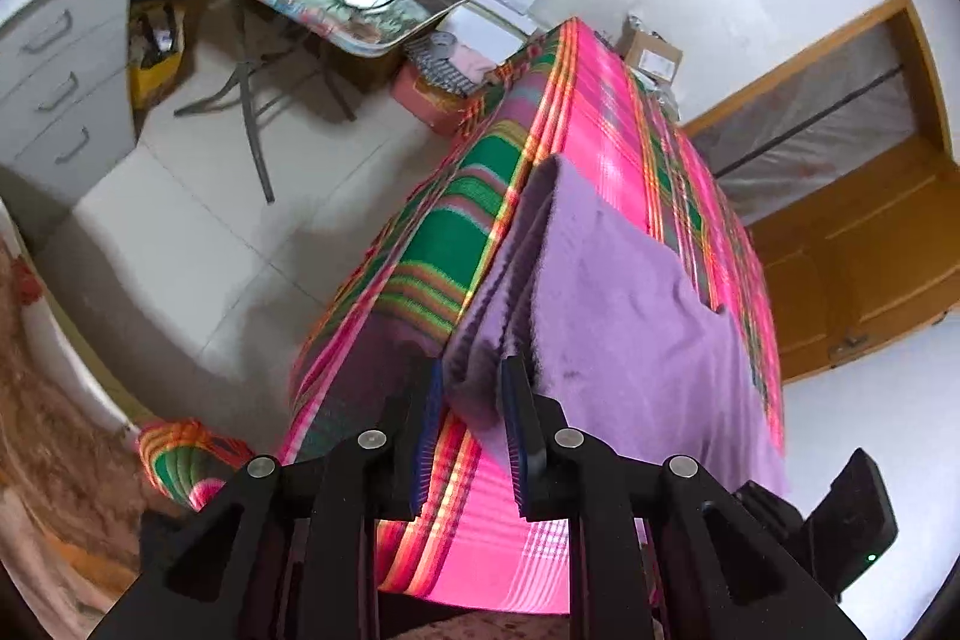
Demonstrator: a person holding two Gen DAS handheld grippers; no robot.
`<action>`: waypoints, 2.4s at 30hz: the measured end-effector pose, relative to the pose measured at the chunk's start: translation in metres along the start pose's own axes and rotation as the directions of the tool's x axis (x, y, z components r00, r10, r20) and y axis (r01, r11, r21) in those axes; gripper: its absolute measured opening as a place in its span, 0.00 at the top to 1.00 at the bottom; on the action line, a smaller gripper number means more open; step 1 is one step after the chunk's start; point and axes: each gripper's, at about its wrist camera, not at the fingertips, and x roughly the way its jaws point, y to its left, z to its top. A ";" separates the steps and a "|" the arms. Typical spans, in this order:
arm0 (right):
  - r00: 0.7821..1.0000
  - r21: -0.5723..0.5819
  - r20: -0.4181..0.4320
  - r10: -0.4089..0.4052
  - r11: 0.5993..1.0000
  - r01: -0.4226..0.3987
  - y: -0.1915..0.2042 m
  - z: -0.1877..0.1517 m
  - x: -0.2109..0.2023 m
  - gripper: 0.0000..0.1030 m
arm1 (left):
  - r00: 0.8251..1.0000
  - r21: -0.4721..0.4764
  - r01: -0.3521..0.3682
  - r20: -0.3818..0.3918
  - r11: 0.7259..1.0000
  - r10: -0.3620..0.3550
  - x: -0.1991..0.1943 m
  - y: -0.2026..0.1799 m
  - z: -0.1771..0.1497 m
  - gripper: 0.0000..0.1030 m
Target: Fold clothes
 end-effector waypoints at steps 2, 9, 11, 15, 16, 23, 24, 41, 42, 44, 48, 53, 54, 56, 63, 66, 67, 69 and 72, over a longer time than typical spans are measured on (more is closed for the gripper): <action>1.000 0.003 0.003 0.000 1.000 0.000 0.001 0.000 0.001 0.71 | 1.000 -0.021 0.015 -0.002 1.000 -0.015 0.002 0.002 0.000 0.81; 1.000 0.064 0.006 -0.008 0.998 0.007 -0.005 -0.002 0.003 0.71 | 0.993 -0.131 0.113 -0.028 0.985 -0.118 0.009 0.016 0.003 0.81; 1.000 0.078 0.008 -0.007 0.997 0.006 -0.005 -0.003 0.004 0.71 | 0.993 -0.120 0.109 -0.020 0.987 -0.113 0.010 0.014 0.003 0.81; 1.000 0.097 0.009 -0.008 0.995 0.007 -0.006 -0.004 0.005 0.71 | 0.990 -0.132 0.135 -0.011 0.982 -0.137 0.011 0.013 0.004 0.81; 1.000 0.099 0.009 -0.009 0.995 0.008 -0.005 -0.004 0.005 0.71 | 0.990 -0.129 0.143 -0.004 0.981 -0.144 0.010 0.013 0.004 0.83; 1.000 0.087 0.007 0.005 0.996 -0.006 0.001 -0.003 0.007 0.71 | 0.989 -0.079 0.115 0.104 0.990 -0.107 -0.011 0.011 0.004 0.93; 1.000 0.085 0.001 0.010 0.996 -0.010 0.002 -0.003 0.009 0.71 | 0.990 -0.073 0.101 0.108 0.992 -0.093 -0.012 0.011 0.003 0.94; 1.000 0.087 0.006 0.017 0.996 -0.017 0.002 0.000 0.013 0.71 | 0.992 -0.033 0.113 0.053 0.993 -0.111 -0.022 -0.006 -0.012 0.76; 1.000 0.088 0.007 0.017 0.996 -0.018 0.002 0.000 0.013 0.71 | 0.992 -0.037 0.118 0.036 0.992 -0.117 -0.021 -0.008 -0.013 0.73; 1.000 0.089 0.008 0.018 0.996 -0.019 0.003 0.000 0.013 0.71 | 0.993 -0.030 0.121 0.010 0.992 -0.121 -0.016 -0.013 -0.016 0.60; 1.000 0.092 0.010 0.020 0.996 -0.021 0.003 0.000 0.013 0.71 | 0.993 -0.075 0.115 -0.032 0.990 -0.118 -0.001 -0.013 -0.014 0.59; 1.000 0.098 0.014 0.026 0.995 -0.027 0.001 -0.001 0.012 0.71 | 0.992 -0.157 0.118 -0.023 0.980 -0.124 0.007 -0.009 -0.010 0.59; 1.000 0.098 0.015 0.026 0.995 -0.028 0.001 -0.001 0.013 0.71 | 0.993 -0.160 0.117 -0.012 0.980 -0.121 0.006 -0.010 -0.009 0.59; 1.000 0.098 0.016 0.027 0.995 -0.029 0.000 -0.002 0.012 0.71 | 0.993 -0.174 0.118 0.004 0.978 -0.119 0.007 -0.010 -0.008 0.60; 0.999 0.094 0.018 0.030 0.995 -0.032 0.001 -0.002 0.011 0.71 | 0.992 -0.112 0.118 0.066 0.987 -0.111 0.001 -0.014 -0.008 0.89; 0.999 0.087 0.020 0.035 0.996 -0.037 0.002 -0.002 0.010 0.71 | 0.991 -0.088 0.109 0.087 0.990 -0.101 -0.005 -0.012 -0.004 0.89; 0.999 0.085 0.017 0.034 0.996 -0.036 0.001 -0.002 0.011 0.71 | 0.992 -0.076 0.098 0.087 0.992 -0.092 -0.005 -0.010 -0.003 0.89; 0.999 0.087 0.013 0.035 0.996 -0.036 0.000 -0.002 0.011 0.71 | 0.994 -0.058 0.074 0.080 0.996 -0.069 -0.001 -0.007 -0.002 0.89; 1.000 0.073 0.014 0.012 0.997 -0.013 0.001 0.000 0.009 0.71 | 0.995 -0.076 0.073 0.072 0.994 -0.067 0.008 0.001 -0.006 0.89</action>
